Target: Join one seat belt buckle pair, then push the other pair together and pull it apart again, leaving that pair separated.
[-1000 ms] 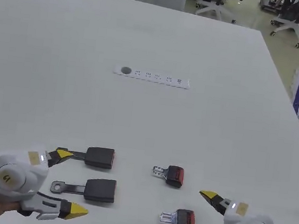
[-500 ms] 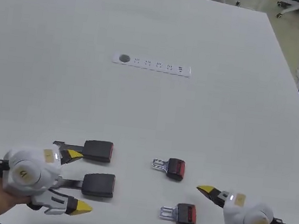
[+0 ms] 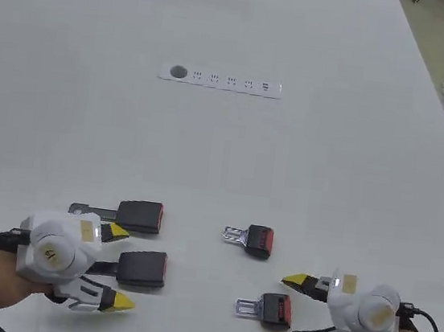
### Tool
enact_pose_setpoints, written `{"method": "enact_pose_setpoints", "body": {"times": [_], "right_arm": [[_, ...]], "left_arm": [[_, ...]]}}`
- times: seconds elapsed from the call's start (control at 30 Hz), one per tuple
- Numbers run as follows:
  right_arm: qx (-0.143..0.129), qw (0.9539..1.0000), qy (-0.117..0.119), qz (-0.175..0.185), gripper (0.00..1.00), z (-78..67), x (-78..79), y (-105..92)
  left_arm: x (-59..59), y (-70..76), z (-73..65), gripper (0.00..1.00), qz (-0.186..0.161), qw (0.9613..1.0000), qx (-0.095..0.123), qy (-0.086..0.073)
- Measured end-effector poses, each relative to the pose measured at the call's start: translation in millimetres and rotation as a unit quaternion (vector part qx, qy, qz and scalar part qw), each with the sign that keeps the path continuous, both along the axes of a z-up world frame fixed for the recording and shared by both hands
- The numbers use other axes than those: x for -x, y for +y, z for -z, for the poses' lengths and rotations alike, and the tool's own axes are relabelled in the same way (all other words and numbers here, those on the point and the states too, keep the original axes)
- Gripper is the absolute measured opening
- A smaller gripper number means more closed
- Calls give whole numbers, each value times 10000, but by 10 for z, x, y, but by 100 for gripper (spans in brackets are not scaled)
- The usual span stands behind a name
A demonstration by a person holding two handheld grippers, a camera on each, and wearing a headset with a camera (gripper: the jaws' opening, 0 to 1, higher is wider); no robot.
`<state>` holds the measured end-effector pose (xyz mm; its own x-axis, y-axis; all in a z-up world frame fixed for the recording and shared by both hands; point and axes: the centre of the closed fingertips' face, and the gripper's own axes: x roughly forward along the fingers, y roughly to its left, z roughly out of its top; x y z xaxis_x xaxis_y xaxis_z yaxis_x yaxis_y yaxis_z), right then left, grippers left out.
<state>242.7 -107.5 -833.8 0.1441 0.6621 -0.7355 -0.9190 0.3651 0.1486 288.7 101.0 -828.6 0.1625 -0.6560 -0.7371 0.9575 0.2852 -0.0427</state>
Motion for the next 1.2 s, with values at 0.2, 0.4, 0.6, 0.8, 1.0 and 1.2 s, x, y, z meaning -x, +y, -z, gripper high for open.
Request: {"method": "enact_pose_setpoints", "body": {"times": [0.2, 0.4, 0.6, 0.8, 1.0, 1.2], "right_arm": [[188, 9994, -10, -273, 56, 59, 42, -27], [166, 9994, -32, -306, 47, 45, 53, -19], [200, 9990, -111, -395, 37, 53, 50, 1], [165, 9991, -150, -366, 36, 56, 21, 10], [198, 9988, -124, -439, 35, 63, 8, 3], [200, 9983, -108, -543, 35, 62, -4, 10]], "left_arm": [[4, -1, 81, 56, 273, 9995, -152, 32], [5, -22, 103, 49, 559, 9981, -237, -100], [39, -20, 94, 40, 739, 9967, -314, -63], [40, -25, 141, 34, 935, 9946, -436, -64], [135, -10, 154, 34, 1382, 9887, -573, -56], [213, 11, 156, 33, 1504, 9870, -564, -48]]}}
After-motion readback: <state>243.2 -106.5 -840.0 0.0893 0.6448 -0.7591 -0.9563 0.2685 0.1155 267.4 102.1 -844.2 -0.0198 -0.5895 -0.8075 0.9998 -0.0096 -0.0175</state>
